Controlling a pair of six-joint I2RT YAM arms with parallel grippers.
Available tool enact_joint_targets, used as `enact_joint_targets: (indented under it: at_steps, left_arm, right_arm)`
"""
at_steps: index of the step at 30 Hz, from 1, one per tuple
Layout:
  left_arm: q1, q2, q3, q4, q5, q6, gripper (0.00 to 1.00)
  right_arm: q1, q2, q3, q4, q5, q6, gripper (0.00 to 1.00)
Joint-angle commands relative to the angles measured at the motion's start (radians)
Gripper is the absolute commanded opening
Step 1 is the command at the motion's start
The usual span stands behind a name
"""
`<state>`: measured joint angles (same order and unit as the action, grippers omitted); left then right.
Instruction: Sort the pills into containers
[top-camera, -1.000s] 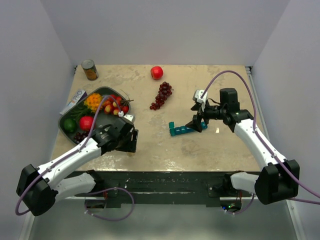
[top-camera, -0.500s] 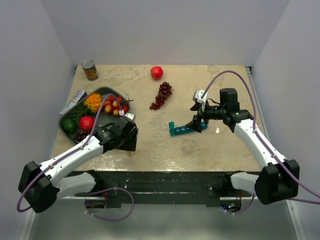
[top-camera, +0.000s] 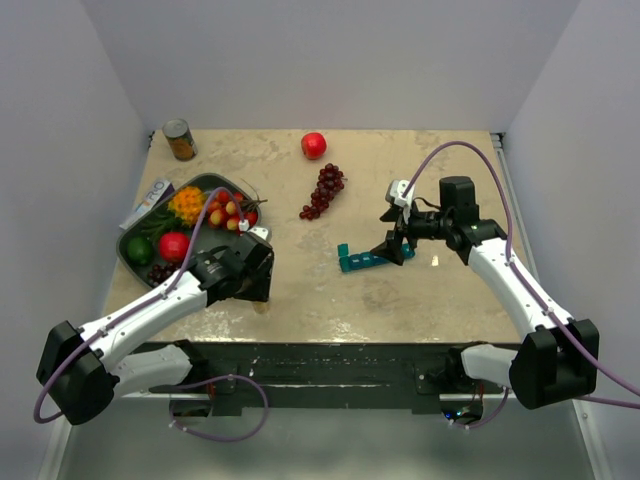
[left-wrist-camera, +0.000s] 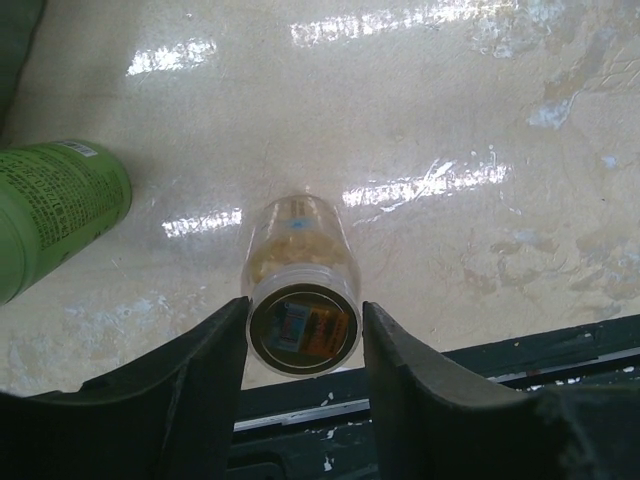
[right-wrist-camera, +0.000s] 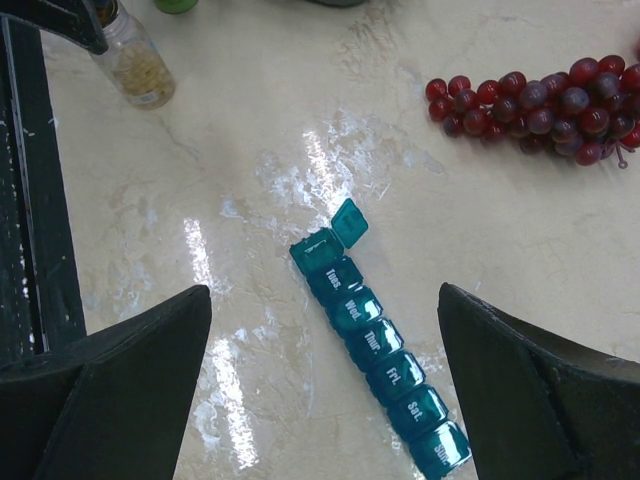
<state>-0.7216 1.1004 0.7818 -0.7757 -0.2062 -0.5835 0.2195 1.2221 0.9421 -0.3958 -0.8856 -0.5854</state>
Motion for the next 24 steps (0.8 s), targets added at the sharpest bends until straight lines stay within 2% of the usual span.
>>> enact_joint_targets:
  at_steps: [1,3,5,6,7,10,13,15,19,24]
  left_arm:
    - [-0.006,0.007,0.034,0.004,-0.019,-0.004,0.52]
    - [-0.006,0.012,0.034,0.006,-0.019,-0.004,0.50]
    - [-0.004,0.012,0.037,0.010,-0.018,-0.001,0.42]
    - [-0.006,0.013,0.037,0.015,-0.016,0.001,0.37]
    - [-0.006,0.013,0.039,0.013,-0.015,0.002,0.26]
    - [-0.004,0.009,0.054,0.013,0.002,0.013,0.10]
    - [-0.006,-0.020,0.076,0.033,0.080,0.040,0.02]
    - [-0.004,-0.051,0.083,0.085,0.148,0.057,0.00]
    - [-0.004,-0.094,0.056,0.245,0.420,0.071,0.00]
    - [-0.006,-0.096,0.008,0.479,0.577,0.051,0.00]
  right_arm:
    - [0.001,-0.016,0.000,0.005,-0.052,-0.010,0.97]
    - [0.001,-0.019,0.000,0.002,-0.055,-0.014,0.97]
    - [0.000,-0.021,0.001,-0.002,-0.058,-0.017,0.97]
    - [0.000,-0.021,0.001,-0.003,-0.059,-0.019,0.97]
    - [0.001,-0.022,0.001,-0.008,-0.062,-0.021,0.97]
    - [0.001,-0.024,0.003,-0.021,-0.073,-0.037,0.97]
    - [0.001,-0.024,0.007,-0.064,-0.111,-0.080,0.97]
    - [0.004,-0.022,0.012,-0.116,-0.165,-0.137,0.97]
    - [0.024,-0.032,0.017,-0.176,-0.196,-0.217,0.97]
    - [0.069,-0.033,0.007,-0.184,-0.161,-0.241,0.97]
